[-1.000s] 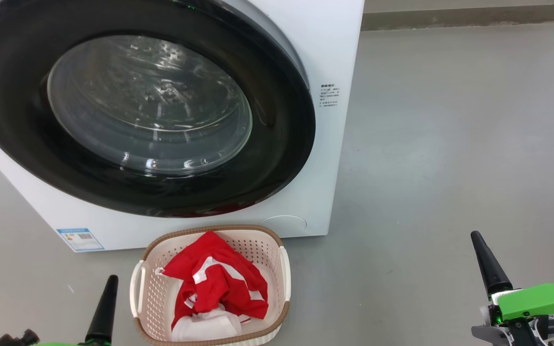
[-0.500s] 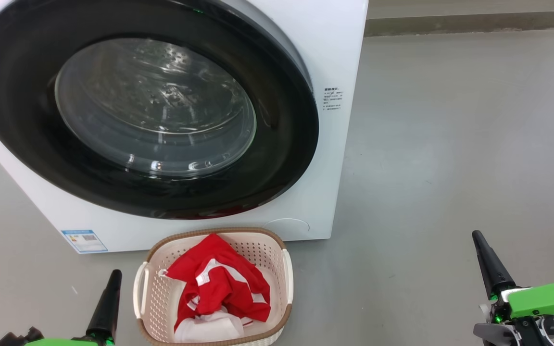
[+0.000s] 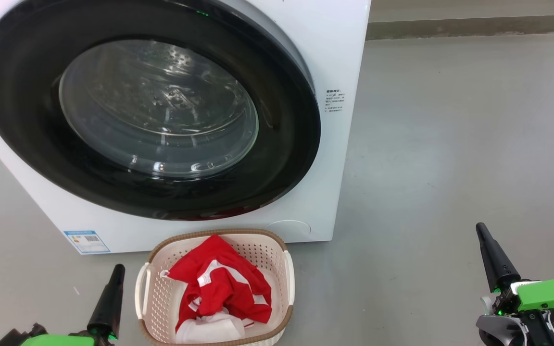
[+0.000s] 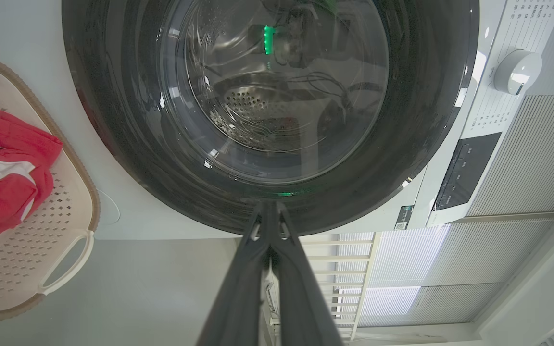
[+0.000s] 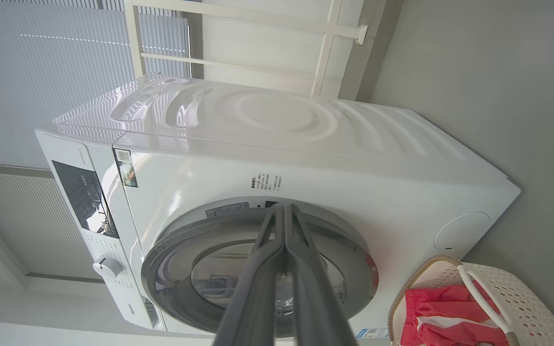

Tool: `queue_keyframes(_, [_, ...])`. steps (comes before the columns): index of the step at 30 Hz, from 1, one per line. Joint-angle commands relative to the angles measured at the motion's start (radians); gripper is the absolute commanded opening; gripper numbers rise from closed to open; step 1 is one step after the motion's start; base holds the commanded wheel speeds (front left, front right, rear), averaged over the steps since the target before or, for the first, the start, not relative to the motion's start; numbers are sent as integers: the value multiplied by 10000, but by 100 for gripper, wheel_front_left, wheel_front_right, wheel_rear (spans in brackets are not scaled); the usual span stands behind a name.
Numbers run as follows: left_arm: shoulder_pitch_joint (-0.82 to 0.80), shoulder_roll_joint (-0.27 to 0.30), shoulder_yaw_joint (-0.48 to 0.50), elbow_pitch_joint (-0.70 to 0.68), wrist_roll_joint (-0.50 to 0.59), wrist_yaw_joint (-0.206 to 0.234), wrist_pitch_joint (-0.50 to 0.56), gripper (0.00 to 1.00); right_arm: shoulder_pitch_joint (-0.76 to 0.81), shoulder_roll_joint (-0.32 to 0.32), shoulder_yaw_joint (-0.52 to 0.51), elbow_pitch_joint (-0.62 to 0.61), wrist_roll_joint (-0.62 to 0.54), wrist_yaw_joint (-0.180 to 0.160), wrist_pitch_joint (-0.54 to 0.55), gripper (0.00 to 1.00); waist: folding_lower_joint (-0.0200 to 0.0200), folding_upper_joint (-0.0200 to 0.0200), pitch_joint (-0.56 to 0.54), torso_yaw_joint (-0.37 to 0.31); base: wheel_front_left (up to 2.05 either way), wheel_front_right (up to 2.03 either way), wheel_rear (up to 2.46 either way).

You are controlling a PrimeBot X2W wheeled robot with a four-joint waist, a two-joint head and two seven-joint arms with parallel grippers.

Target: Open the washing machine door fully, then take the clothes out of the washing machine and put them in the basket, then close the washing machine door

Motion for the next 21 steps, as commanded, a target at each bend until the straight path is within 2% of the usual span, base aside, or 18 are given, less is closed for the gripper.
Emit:
queue_keyframes(1, [-412,78,261,-201,-65,-69,49,0,-396,-69,172,-294,41,-6,57,0,0,-1,1,0,0,0,0])
queue_keyframes(21, [-412,78,259,-202,-67,-69,47,0,-400,-37,127,-291,3,-6,94,0,0,-1,1,0,0,0,0])
